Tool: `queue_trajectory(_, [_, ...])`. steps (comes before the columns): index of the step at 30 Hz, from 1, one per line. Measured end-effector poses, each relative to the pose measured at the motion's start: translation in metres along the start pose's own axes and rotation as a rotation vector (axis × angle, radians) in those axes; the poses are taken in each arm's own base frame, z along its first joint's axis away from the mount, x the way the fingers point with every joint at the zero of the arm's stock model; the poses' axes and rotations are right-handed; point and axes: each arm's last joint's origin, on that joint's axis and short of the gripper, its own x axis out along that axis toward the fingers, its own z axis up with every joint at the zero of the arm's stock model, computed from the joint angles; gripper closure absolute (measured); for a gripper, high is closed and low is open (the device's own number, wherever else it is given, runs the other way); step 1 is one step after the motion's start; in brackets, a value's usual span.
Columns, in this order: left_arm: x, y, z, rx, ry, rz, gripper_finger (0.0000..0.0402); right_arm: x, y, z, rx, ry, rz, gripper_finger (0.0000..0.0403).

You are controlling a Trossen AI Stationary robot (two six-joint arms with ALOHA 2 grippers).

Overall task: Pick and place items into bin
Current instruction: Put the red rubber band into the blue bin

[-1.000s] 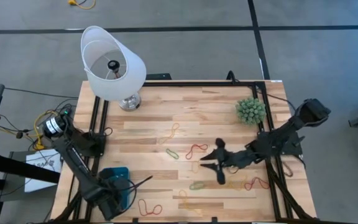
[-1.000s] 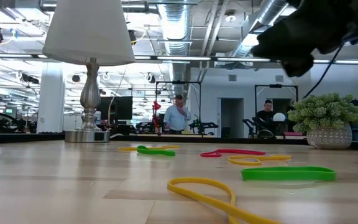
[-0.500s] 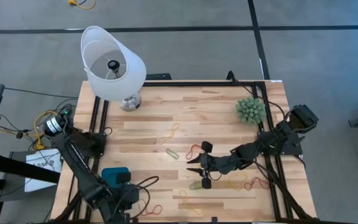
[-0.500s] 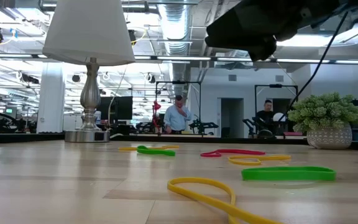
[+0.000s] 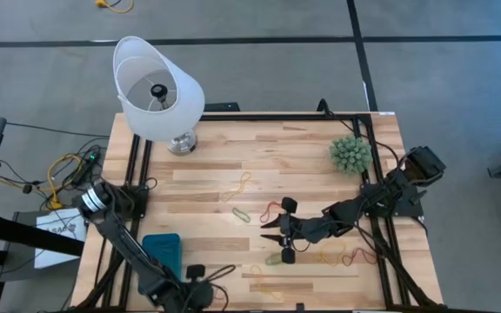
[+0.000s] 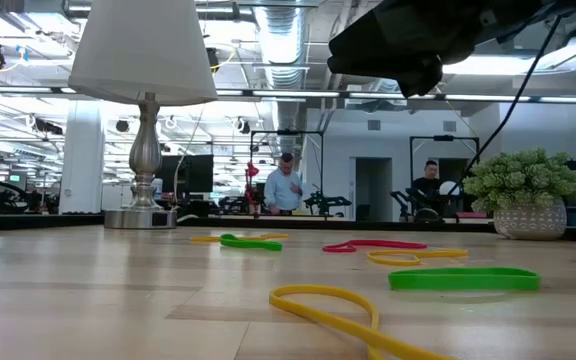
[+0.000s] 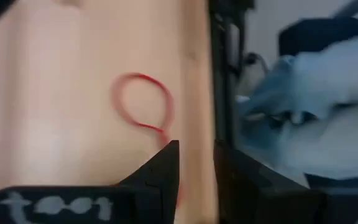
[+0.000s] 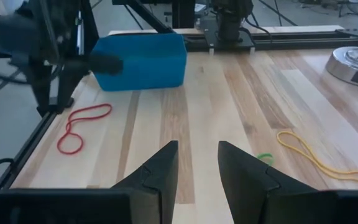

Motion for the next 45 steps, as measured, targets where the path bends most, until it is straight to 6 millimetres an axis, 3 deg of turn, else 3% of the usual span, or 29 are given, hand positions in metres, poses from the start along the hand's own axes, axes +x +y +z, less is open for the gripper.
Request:
queue_trajectory(7, [0.023, 0.002, -0.009, -0.043, 0.026, 0.014, 0.0314, 0.000, 0.000, 0.000, 0.051, 0.002, 0.000, 0.0295])
queue_trajectory(21, [0.018, -0.001, -0.005, 0.003, 0.028, 0.047, 0.0315, 0.000, 0.000, 0.000, 0.059, 0.003, 0.002, 0.0295])
queue_trajectory(29, [0.016, 0.008, -0.010, -0.002, 0.071, 0.154, 0.0315, 0.000, 0.000, 0.000, 0.059, 0.003, 0.001, 0.0295])
queue_trajectory(45, [0.018, 0.008, -0.008, -0.018, 0.024, 0.162, 0.0315, 0.000, 0.000, -0.001, 0.058, 0.004, 0.000, 0.0295])
